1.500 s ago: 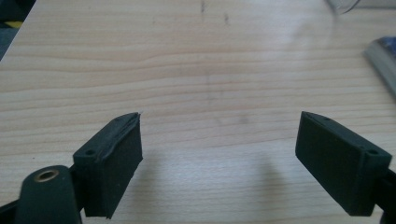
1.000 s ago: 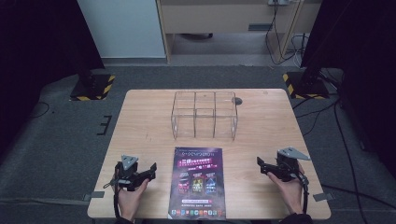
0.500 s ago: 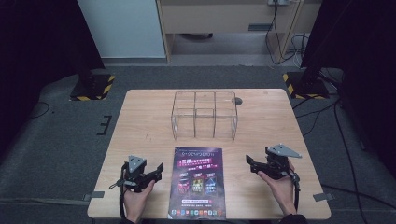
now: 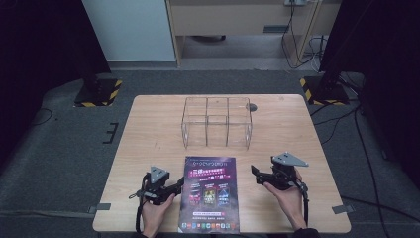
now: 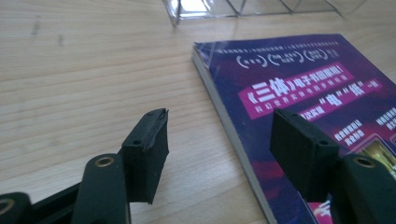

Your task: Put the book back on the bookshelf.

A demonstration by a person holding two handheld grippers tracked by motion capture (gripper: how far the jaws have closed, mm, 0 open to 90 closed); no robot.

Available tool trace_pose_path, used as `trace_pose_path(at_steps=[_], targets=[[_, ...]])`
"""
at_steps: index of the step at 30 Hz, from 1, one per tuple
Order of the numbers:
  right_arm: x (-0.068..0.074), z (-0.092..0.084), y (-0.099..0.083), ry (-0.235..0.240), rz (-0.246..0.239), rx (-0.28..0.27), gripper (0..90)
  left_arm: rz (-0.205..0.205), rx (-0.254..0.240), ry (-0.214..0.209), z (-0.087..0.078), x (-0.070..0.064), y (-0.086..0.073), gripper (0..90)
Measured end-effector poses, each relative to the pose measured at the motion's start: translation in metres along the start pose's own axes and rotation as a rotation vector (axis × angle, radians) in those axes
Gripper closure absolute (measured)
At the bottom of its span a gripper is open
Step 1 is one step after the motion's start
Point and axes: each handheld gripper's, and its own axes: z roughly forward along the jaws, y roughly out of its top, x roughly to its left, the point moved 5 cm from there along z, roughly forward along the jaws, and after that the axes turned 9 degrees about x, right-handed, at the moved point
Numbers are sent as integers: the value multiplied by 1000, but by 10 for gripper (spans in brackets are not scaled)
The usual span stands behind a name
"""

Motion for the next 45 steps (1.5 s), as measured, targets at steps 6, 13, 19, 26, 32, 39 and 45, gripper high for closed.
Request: trace_pose_path(at_steps=[6, 13, 19, 26, 32, 39, 45], targets=[[18, 10, -3, 26, -41, 23, 151, 7, 25, -1, 6, -5, -4, 392], [36, 20, -7, 49, -57, 42, 174, -14, 40, -19, 12, -8, -6, 413], [48, 30, -16, 85, -63, 89, 159, -18, 57, -28, 18, -12, -7, 422], [65, 44, -26, 113, -79, 136, 157, -13, 53, -30, 19, -14, -7, 432], [74, 52, -32, 128, -90, 157, 159, -17, 48, -32, 20, -16, -7, 432], [81, 58, -36, 146, -93, 161, 156, -7, 49, -31, 23, -20, -5, 426], [84, 61, -38, 156, -89, 170, 158, -26, 42, -42, 24, -21, -4, 425]])
